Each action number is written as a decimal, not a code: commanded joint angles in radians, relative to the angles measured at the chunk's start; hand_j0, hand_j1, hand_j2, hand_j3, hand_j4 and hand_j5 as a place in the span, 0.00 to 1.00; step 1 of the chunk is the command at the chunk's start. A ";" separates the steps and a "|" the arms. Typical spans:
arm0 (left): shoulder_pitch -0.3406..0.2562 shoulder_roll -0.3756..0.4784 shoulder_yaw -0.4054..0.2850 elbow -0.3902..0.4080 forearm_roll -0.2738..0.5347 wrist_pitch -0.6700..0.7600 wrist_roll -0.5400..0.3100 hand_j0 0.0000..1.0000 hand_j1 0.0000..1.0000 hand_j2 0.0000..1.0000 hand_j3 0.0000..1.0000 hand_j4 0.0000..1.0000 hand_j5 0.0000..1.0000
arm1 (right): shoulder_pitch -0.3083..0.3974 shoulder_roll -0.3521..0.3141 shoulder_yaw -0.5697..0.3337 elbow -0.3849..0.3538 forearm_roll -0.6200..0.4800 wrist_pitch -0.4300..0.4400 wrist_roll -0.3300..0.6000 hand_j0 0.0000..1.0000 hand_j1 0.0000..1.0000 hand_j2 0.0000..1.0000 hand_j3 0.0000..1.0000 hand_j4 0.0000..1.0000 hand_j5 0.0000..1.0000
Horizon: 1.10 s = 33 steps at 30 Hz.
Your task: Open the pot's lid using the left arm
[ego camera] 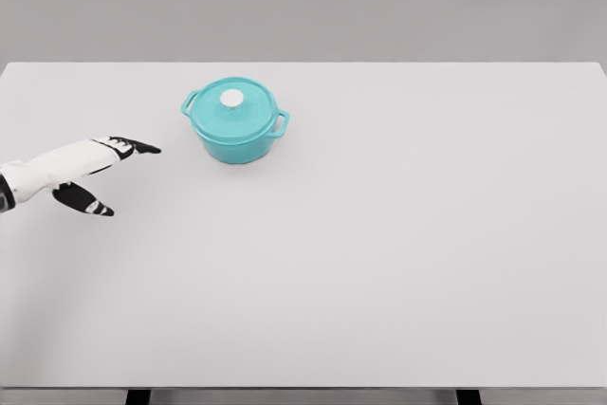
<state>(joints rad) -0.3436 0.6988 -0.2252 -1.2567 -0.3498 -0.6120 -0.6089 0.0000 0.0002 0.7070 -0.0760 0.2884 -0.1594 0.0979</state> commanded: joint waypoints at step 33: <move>-0.857 -0.219 -0.800 0.272 -0.034 0.001 -0.002 1.00 1.00 1.00 1.00 1.00 1.00 | 0.014 0.000 0.000 0.001 -0.003 0.000 0.002 1.00 1.00 1.00 1.00 1.00 1.00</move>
<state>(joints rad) -1.2011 0.4962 -1.0183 -0.9851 -0.3869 -0.6135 -0.6113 0.0138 0.0002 0.7072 -0.0750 0.2855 -0.1594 0.0995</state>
